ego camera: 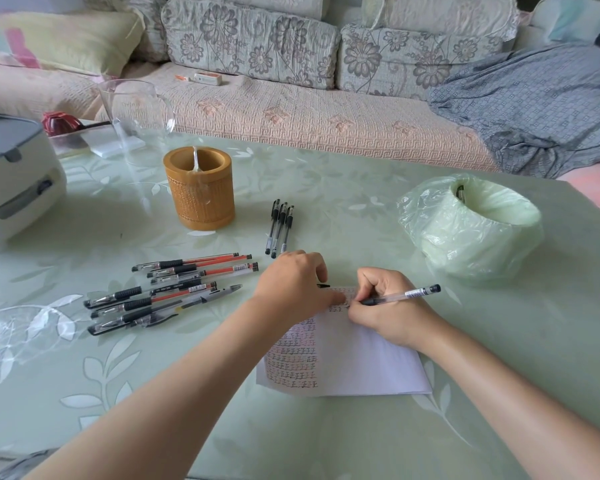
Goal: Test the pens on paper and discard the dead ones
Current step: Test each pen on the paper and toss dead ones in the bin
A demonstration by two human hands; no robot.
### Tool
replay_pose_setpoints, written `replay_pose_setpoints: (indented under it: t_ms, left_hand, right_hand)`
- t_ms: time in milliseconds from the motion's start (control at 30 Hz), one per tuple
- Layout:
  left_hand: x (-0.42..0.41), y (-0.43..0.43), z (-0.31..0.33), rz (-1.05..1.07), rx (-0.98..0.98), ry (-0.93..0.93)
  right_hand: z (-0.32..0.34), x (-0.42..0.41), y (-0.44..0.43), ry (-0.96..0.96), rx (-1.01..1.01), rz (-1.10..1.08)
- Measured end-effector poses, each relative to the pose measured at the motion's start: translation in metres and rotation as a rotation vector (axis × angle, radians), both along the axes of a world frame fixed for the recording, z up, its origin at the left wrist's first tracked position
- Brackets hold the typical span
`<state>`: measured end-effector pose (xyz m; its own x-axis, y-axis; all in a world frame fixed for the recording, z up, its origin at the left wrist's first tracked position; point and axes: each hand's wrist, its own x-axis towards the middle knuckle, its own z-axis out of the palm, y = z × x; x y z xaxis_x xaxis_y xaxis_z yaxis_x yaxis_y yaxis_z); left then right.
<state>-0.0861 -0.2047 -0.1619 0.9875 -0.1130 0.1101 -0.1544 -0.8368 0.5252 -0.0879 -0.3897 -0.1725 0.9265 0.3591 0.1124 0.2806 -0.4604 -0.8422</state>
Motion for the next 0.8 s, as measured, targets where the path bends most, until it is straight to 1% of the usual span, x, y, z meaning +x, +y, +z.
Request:
replay_pose_setpoints:
  t_ms: [167, 400, 567, 800]
  left_hand:
    - [0.0004, 0.0004, 0.0005, -0.005, 0.000, 0.003]
    - [0.0005, 0.0003, 0.0011, -0.006, 0.004, 0.002]
    - [0.0013, 0.0004, 0.0012, -0.005, 0.006, 0.006]
    - [0.0013, 0.0006, -0.0001, -0.010, 0.004, 0.002]
  right_hand:
    - [-0.0009, -0.0012, -0.0013, 0.014, 0.052, -0.009]
    - [-0.0028, -0.0003, -0.0024, -0.003, -0.005, 0.027]
    - [-0.0012, 0.0001, -0.0019, 0.009, 0.033, 0.015]
    - [-0.0016, -0.0005, -0.0004, -0.022, -0.009, 0.011]
